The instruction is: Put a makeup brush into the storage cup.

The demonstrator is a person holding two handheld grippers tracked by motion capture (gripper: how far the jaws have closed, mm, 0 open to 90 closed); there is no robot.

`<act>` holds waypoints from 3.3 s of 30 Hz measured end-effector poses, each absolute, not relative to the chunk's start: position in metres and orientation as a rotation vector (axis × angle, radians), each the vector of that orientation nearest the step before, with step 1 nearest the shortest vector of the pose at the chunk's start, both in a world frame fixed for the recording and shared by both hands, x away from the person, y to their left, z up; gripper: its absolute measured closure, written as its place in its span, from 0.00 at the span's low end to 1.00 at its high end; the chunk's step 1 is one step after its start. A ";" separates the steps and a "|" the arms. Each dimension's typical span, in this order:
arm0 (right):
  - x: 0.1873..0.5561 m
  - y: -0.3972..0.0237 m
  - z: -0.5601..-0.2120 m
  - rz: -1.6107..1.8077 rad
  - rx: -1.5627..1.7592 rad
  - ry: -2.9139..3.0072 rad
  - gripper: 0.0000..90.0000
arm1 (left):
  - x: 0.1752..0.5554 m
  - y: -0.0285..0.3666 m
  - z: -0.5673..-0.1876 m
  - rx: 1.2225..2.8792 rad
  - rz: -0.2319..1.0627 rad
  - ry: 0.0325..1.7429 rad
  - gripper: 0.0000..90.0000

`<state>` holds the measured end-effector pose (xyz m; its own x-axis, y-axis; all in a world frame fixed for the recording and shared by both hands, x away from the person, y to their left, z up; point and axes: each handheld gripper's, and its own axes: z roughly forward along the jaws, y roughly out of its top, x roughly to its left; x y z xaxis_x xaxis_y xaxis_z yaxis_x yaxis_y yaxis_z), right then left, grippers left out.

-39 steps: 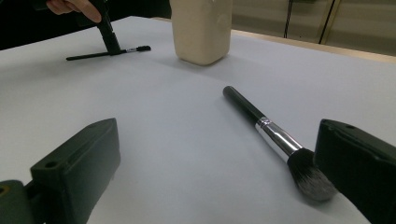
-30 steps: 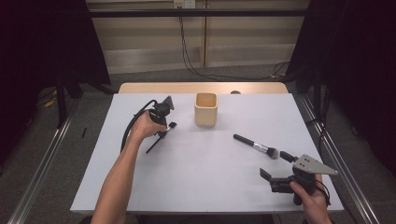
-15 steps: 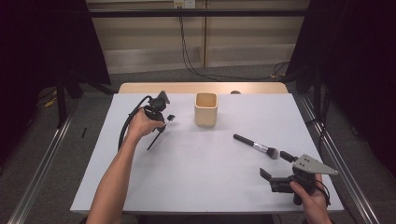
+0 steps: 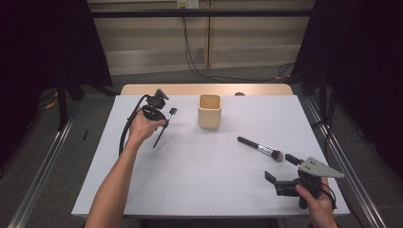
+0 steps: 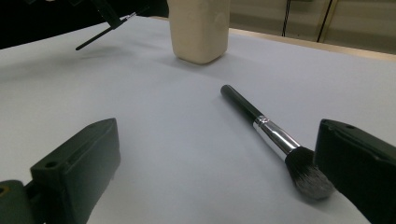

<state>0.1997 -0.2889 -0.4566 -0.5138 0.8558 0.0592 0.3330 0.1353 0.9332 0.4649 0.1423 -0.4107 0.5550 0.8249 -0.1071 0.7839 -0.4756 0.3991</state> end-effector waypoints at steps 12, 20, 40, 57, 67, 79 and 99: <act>0.199 -0.289 -0.456 1.377 1.139 1.917 0.00 | 0.455 0.153 -0.404 2.278 0.200 1.234 0.96; 0.201 -0.289 -0.457 1.377 1.141 1.917 0.00 | 0.443 0.164 -0.411 2.154 0.260 1.180 0.96; 0.199 -0.289 -0.456 1.386 1.131 1.917 0.00 | 0.428 0.167 -0.400 1.988 0.324 1.045 0.96; 0.199 -0.289 -0.456 1.382 1.131 1.915 0.00 | 0.416 0.162 -0.393 1.857 0.408 0.953 0.96; 0.199 -0.288 -0.456 1.383 1.129 1.914 0.00 | 0.411 0.163 -0.386 1.796 0.418 0.908 0.96; 0.199 -0.288 -0.456 1.381 1.131 1.911 0.00 | 0.405 0.160 -0.376 1.732 0.411 0.860 0.96; 0.199 -0.288 -0.456 1.401 1.143 1.894 0.00 | 0.405 0.129 -0.356 1.715 0.393 0.780 0.96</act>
